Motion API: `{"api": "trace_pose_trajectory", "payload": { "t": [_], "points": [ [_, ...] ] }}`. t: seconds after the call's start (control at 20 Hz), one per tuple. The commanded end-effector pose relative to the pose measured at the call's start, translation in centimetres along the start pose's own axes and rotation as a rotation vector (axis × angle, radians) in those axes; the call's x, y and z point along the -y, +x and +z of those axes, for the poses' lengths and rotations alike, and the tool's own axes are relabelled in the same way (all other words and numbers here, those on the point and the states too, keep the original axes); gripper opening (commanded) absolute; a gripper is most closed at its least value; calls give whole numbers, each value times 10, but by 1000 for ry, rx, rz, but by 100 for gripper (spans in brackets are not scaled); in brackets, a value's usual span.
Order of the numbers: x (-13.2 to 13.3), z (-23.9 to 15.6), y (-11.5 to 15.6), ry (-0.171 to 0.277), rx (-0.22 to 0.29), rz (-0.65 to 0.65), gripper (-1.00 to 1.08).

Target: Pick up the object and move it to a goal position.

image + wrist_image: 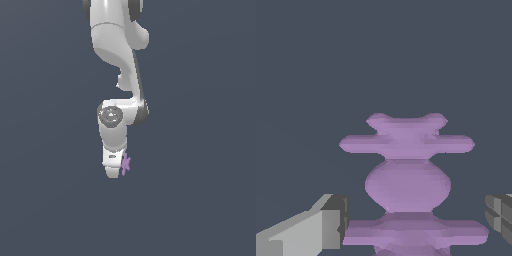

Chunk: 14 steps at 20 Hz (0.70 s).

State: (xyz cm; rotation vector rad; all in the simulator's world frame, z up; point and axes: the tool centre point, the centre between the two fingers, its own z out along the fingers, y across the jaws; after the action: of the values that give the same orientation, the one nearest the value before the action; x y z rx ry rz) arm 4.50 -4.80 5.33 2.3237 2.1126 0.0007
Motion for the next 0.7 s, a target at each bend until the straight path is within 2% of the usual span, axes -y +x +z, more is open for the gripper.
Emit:
{"api": "trace_pose_trajectory", "payload": {
  "t": [0.0,0.2,0.45,0.5,0.65],
  "points": [
    [1,13,0,1,0,-2,100],
    [1,32,0,1,0,-3,100],
    [0,38,0,1,0,-4,100],
    [0,38,0,1,0,-4,-100],
    [0,38,0,1,0,-4,-100]
  ]
}}
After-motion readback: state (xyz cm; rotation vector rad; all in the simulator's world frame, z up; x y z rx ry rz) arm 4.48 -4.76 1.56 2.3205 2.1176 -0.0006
